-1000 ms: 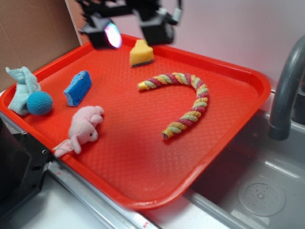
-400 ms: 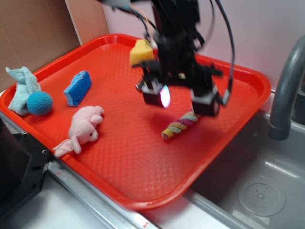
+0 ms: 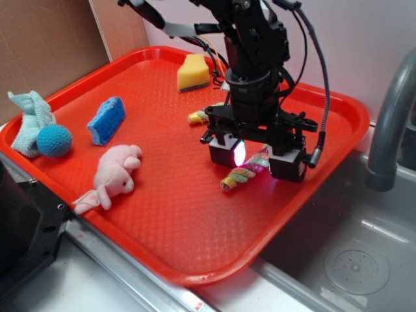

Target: Grab the multicolored rope.

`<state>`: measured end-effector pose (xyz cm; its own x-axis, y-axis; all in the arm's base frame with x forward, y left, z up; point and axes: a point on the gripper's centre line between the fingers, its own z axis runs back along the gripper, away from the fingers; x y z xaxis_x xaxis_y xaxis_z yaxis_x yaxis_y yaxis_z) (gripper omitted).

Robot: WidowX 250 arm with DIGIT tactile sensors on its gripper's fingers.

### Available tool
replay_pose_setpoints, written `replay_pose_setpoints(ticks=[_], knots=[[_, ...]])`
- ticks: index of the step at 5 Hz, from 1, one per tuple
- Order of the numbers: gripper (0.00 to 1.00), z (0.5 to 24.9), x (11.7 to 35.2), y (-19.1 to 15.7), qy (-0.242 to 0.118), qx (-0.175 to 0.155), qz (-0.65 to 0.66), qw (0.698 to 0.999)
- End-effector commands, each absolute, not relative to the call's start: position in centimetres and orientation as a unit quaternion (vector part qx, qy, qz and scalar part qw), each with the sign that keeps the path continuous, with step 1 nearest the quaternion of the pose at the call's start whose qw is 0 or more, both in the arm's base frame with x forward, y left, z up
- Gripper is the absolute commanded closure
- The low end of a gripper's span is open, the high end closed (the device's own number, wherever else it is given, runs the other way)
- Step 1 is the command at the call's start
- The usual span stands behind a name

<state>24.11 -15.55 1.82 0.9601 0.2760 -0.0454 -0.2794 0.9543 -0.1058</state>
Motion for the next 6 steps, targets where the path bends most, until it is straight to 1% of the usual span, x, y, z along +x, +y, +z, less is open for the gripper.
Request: replay_pose_setpoints(ticks=[1,2,3,4,5,6], knots=[[1.0,5.4,18.0,-13.9,0.042,-0.061,0.042,0.996],[1.0,9.9,13.4,-11.6,0.015,-0.045,0.013,0.999],[1.0,13.9,13.6,-9.6,-0.011,-0.043,-0.001,0.999],[1.0,19.0,18.9,-6.1,0.011,-0.011,-0.034,0.999],[1.0,22.2,23.9,-2.9,0.014,0.007,-0.031,0.999],[1.0,23.8,28.6,0.5,-0.005,0.019,-0.01,1.0]])
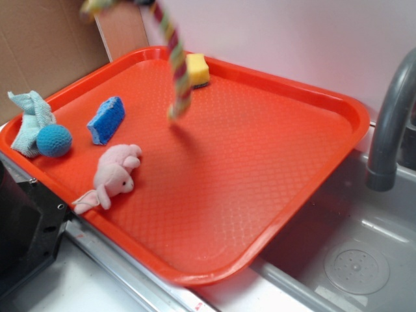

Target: Grab the multicolored rope.

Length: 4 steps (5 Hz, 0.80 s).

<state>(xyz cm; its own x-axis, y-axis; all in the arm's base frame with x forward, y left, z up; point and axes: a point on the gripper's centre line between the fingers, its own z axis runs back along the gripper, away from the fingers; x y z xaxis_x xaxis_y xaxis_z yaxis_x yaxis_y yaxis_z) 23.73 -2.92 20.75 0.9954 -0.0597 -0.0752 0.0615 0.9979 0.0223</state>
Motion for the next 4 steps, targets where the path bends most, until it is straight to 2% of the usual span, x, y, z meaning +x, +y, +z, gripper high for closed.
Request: replay_pose_setpoints(ticks=[1,2,3,4], knots=[[1.0,24.2,28.4,1.7,-0.031,0.029,-0.003,0.999],[1.0,24.3,25.3,1.2,-0.058,0.035,-0.011,0.998],[1.0,23.5,22.3,0.4,-0.067,0.039,-0.018,0.997],[1.0,23.1,22.2,-0.3,-0.059,0.029,-0.023,0.998]])
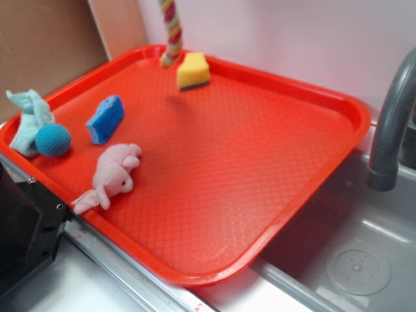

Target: Grab the multicolored rope.

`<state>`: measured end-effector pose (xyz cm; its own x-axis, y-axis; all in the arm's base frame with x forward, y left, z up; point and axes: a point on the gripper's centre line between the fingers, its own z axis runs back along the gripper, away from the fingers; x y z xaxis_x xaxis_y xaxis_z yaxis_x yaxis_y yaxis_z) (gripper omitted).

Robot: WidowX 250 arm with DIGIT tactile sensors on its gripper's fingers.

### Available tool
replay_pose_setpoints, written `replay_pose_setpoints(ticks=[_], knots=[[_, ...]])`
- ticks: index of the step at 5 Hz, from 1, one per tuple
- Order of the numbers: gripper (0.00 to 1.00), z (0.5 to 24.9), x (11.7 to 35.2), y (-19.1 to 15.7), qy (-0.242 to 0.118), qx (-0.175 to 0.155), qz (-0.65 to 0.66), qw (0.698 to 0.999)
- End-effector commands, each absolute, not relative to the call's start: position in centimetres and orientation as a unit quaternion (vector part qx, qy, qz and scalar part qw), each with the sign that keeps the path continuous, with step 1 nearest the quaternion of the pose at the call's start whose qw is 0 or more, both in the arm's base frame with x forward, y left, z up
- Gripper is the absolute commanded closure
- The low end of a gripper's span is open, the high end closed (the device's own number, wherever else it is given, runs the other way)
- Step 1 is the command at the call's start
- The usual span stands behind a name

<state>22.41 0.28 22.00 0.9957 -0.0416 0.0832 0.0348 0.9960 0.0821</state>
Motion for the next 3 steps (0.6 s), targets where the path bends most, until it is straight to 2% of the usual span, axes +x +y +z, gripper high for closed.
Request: replay_pose_setpoints(ticks=[1,2,3], knots=[[1.0,21.5,22.3,-1.1,-0.042,0.023,-0.031,0.998],[1.0,20.2,22.0,-2.0,-0.033,0.019,-0.032,0.999],[1.0,18.0,22.2,-2.4,-0.007,0.02,-0.025,0.999]])
